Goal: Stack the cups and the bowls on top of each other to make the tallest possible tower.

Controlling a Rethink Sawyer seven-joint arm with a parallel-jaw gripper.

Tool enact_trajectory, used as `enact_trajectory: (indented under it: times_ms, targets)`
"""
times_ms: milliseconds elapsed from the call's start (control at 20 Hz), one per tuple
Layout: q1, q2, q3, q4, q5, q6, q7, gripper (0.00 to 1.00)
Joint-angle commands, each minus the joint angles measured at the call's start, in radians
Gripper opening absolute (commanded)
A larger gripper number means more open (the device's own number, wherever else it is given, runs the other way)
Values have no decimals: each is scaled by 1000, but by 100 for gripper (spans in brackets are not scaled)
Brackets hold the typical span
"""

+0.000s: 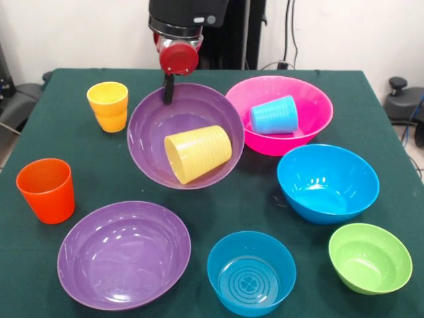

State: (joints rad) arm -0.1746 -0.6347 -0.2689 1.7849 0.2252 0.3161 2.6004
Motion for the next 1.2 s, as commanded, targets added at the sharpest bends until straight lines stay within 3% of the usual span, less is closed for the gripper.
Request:
enact_trajectory:
  times_ms: [50, 1200]
  targets:
    - [4, -26, 45, -111, -35, 132, 0, 0]
    - [-41, 109, 49, -367, -69, 351, -38, 0]
